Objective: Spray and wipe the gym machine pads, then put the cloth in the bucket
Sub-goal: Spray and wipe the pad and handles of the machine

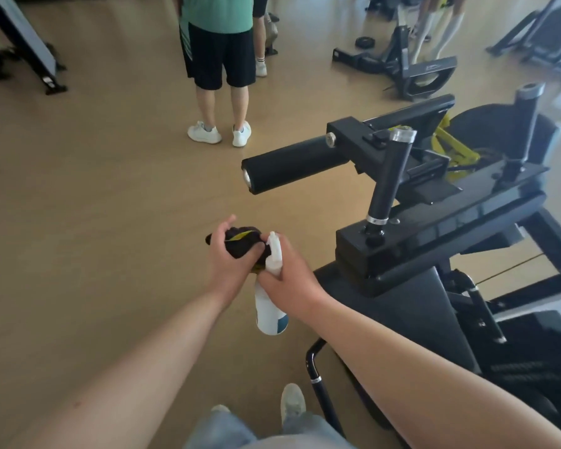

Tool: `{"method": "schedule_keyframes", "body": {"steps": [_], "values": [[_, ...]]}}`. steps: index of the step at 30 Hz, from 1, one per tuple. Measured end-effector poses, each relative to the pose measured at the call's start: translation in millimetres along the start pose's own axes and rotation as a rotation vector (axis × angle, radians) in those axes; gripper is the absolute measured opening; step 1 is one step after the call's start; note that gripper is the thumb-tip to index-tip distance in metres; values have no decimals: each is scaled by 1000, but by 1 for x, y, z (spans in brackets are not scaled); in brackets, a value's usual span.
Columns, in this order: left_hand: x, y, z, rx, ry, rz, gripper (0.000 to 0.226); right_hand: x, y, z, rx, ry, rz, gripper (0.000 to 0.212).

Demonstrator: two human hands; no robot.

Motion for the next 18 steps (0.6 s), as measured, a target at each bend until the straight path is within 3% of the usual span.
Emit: {"method": "schedule_keyframes", "body": {"steps": [5,8,13,18], "values": [[15,-5,-35,58,-12,81,27,-2,18,-7,118,-58,-6,51],[26,-16,-54,-35,-31,79,17,-6,24,-9,197,-91,43,53],[41,-42,-75,-275,-30,44,21,-24,34,-9,377,-155,21,51],[62,-83,-79,-554,-11,137,48,-38,53,9,636,-261,-19,34]]}}
Point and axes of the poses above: each hand's wrist, its own z-axis away from the middle knuckle, its own y-axis out of the back of the hand, x = y × z, the point moved 7 cm from there along -z, towards the middle knuckle, and after that the axes turned 8 degrees about z, right-handed, at the moved point
